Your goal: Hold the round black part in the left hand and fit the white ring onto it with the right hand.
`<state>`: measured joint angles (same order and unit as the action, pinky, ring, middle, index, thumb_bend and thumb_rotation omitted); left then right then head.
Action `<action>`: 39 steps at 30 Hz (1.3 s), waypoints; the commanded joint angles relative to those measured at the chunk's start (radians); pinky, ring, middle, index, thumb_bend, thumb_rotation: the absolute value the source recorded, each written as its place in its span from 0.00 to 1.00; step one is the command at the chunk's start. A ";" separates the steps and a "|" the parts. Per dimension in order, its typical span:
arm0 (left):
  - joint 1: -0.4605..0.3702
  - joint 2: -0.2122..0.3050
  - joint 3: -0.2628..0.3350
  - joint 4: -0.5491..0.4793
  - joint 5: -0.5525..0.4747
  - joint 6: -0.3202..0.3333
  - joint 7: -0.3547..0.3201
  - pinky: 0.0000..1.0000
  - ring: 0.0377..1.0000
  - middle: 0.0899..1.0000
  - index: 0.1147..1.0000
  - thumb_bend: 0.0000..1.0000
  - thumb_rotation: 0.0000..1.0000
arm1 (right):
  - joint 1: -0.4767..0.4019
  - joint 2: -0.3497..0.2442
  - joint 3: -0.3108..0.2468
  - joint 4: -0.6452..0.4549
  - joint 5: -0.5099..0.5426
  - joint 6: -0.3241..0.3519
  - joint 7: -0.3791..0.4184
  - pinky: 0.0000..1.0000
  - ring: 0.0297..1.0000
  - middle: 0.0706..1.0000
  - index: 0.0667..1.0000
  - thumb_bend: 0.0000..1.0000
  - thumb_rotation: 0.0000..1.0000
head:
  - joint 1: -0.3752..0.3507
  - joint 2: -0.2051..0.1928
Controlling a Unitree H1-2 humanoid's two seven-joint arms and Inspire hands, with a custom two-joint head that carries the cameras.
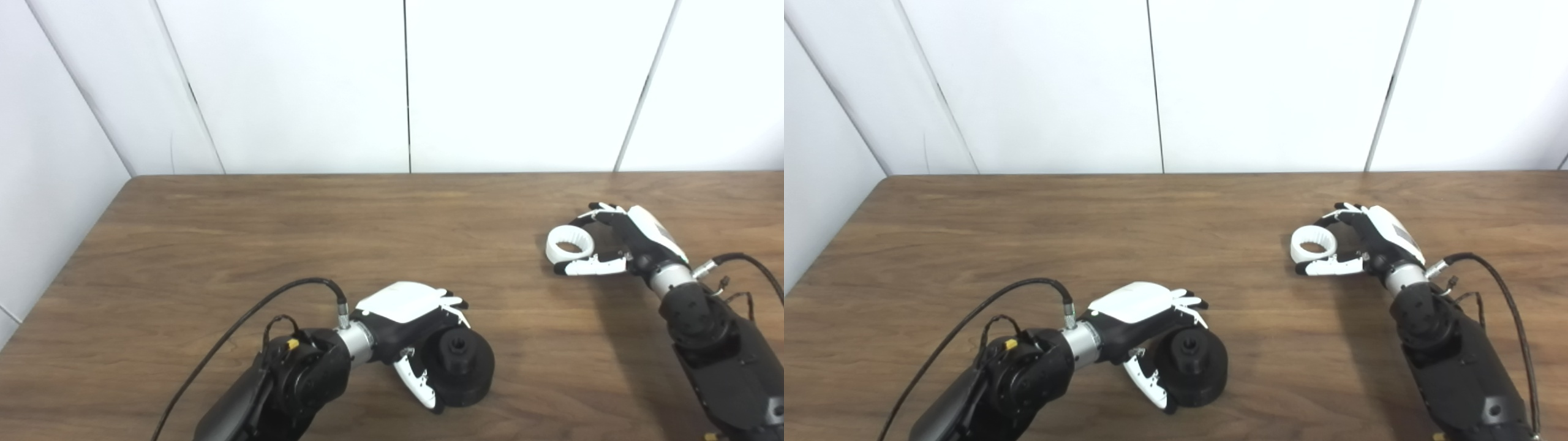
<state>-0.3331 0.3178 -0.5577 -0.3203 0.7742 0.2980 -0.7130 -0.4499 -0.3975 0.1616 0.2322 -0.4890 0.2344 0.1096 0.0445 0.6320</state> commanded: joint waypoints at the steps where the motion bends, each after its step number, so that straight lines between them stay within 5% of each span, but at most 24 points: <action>1: -0.001 0.000 -0.014 0.001 -0.005 -0.004 -0.030 0.92 1.00 0.96 0.66 0.84 0.20 | -0.039 -0.008 -0.017 -0.017 0.007 -0.043 -0.030 0.95 1.00 0.91 0.63 0.86 0.29 | 0.001 0.002; 39: 0.010 -0.016 -0.020 0.006 0.015 -0.001 -0.022 0.91 1.00 0.95 0.70 0.85 0.21 | -0.025 -0.011 -0.034 -0.013 0.038 -0.089 -0.055 0.93 0.97 0.88 0.55 0.80 0.24 | 0.006 0.011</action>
<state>-0.3293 0.3061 -0.5584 -0.3203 0.7887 0.3020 -0.7135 -0.4408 -0.3941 0.1405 0.2506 -0.4531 0.1786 0.0699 0.0491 0.6427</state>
